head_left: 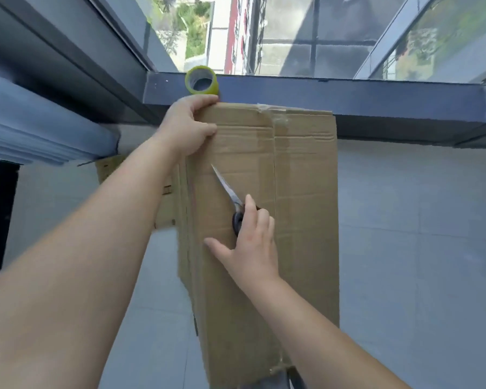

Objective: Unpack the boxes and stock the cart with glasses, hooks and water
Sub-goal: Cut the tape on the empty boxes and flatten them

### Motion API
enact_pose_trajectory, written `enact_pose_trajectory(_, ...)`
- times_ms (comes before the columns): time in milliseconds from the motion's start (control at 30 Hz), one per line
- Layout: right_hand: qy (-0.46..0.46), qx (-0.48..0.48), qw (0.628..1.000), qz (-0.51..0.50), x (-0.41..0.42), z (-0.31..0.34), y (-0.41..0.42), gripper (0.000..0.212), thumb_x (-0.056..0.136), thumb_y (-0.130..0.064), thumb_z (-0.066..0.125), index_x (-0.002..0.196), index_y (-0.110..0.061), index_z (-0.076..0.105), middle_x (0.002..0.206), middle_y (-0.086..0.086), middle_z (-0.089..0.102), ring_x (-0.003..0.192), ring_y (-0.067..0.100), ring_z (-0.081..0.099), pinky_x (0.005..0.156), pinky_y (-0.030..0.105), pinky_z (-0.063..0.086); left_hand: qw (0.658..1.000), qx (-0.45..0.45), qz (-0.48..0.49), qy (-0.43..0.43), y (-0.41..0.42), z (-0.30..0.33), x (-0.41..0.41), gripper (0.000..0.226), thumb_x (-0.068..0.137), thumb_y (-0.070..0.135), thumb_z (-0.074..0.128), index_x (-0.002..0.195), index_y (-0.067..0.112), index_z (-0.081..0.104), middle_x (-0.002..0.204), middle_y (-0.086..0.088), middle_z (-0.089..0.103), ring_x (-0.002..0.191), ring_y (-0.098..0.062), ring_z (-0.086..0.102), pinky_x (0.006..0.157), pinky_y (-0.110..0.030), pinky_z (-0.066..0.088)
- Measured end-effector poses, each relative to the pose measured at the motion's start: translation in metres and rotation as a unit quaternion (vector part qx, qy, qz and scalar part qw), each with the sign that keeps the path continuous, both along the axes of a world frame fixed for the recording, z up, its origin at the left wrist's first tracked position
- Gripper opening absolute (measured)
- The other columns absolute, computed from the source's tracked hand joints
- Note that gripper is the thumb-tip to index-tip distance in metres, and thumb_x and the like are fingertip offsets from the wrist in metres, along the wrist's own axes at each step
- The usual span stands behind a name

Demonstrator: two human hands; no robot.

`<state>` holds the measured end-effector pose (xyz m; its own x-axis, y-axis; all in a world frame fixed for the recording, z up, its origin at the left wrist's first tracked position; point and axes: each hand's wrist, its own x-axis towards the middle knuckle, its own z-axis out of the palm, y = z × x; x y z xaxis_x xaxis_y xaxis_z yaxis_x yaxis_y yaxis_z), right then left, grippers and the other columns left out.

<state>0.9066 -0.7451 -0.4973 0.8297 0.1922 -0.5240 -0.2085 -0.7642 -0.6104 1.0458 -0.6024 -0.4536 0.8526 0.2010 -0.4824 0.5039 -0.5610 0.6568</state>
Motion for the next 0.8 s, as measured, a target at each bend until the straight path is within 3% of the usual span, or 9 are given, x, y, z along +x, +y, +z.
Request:
enact_pose_trajectory(67,0.018,0.006,0.999,-0.026,-0.009,-0.01,0.012,0.085,0.089,-0.049,0.053,0.149,-0.016,0.003,0.132,0.001,0.03,0.121,0.018,0.028,0.098,0.023,0.027,0.991,0.108,0.059,-0.054,0.004,-0.019,-0.026,0.063,0.094,0.012,0.052,0.149,0.02,0.022,0.153,-0.004,0.021,0.14,-0.017,0.024,0.111,-0.027,0.02)
enact_pose_trajectory(133,0.017,0.023,0.999,-0.028,-0.017,-0.019,0.02,0.072,0.095,-0.039,0.047,0.149,-0.015,0.007,0.132,0.003,0.033,0.12,0.019,0.028,0.097,0.023,0.026,0.98,0.127,0.145,-0.043,-0.001,-0.041,-0.061,0.066,0.098,0.021,0.045,0.151,0.021,0.007,0.158,-0.007,0.005,0.145,-0.02,0.009,0.115,-0.033,0.013)
enact_pose_trajectory(200,0.015,0.046,0.998,-0.026,-0.021,-0.021,0.023,0.067,0.096,-0.032,0.046,0.149,-0.013,0.01,0.13,0.004,0.034,0.119,0.019,0.029,0.096,0.023,0.025,0.969,0.18,0.162,-0.042,-0.006,-0.06,-0.096,0.061,0.099,0.03,0.04,0.152,0.021,0.009,0.158,-0.01,0.008,0.144,-0.023,0.013,0.114,-0.039,0.016)
enact_pose_trajectory(300,0.024,0.072,0.997,-0.003,-0.019,-0.025,0.021,0.065,0.095,-0.029,0.047,0.149,-0.013,0.014,0.131,0.005,0.034,0.123,0.02,0.028,0.1,0.025,0.024,0.947,0.299,0.096,-0.06,-0.011,-0.081,-0.14,0.056,0.097,0.037,0.035,0.148,0.016,0.027,0.149,-0.02,0.029,0.135,-0.035,0.033,0.105,-0.049,0.03)
enact_pose_trajectory(367,0.046,0.089,0.995,0.027,-0.02,-0.03,0.017,0.063,0.095,-0.029,0.047,0.148,-0.013,0.017,0.133,0.005,0.034,0.126,0.019,0.028,0.103,0.026,0.023,0.939,0.332,0.078,-0.037,-0.01,-0.084,-0.155,0.057,0.095,0.039,0.031,0.147,0.015,0.031,0.145,-0.021,0.036,0.129,-0.037,0.04,0.1,-0.053,0.035)
enact_pose_trajectory(500,0.157,0.099,0.983,0.001,-0.033,-0.044,0.011,0.055,0.097,-0.031,0.044,0.146,-0.014,0.024,0.128,0.003,0.037,0.127,0.019,0.032,0.103,0.027,0.025,0.942,0.319,0.035,0.092,0.003,-0.092,-0.162,0.058,0.1,0.042,0.027,0.151,0.032,0.0,0.157,-0.008,0.01,0.141,-0.028,0.016,0.111,-0.05,0.018)
enact_pose_trajectory(600,0.188,0.054,0.981,-0.017,-0.049,-0.064,0.002,0.049,0.099,-0.032,0.04,0.142,-0.012,0.03,0.128,0.006,0.041,0.125,0.022,0.036,0.103,0.03,0.028,0.946,0.293,-0.04,0.13,0.009,-0.1,-0.175,0.061,0.099,0.049,0.025,0.147,0.039,-0.011,0.157,-0.006,0.007,0.14,-0.028,0.018,0.111,-0.048,0.021)
enact_pose_trajectory(700,0.217,0.026,0.976,-0.001,-0.065,-0.075,-0.003,0.044,0.1,-0.031,0.037,0.138,-0.011,0.033,0.122,0.005,0.042,0.119,0.022,0.039,0.097,0.029,0.03,0.945,0.29,-0.017,0.151,0.042,-0.11,-0.178,0.066,0.094,0.06,0.026,0.145,0.045,-0.013,0.156,-0.008,0.009,0.137,-0.033,0.022,0.108,-0.049,0.026)
enact_pose_trajectory(800,0.216,0.012,0.976,0.013,-0.075,-0.081,-0.001,0.042,0.1,-0.029,0.038,0.137,-0.011,0.035,0.116,0.005,0.044,0.11,0.02,0.041,0.089,0.025,0.031,0.936,0.272,0.046,0.22,0.102,-0.12,-0.163,0.073,0.089,0.069,0.026,0.144,0.046,-0.016,0.157,-0.011,0.001,0.14,-0.036,0.014,0.108,-0.057,0.02)
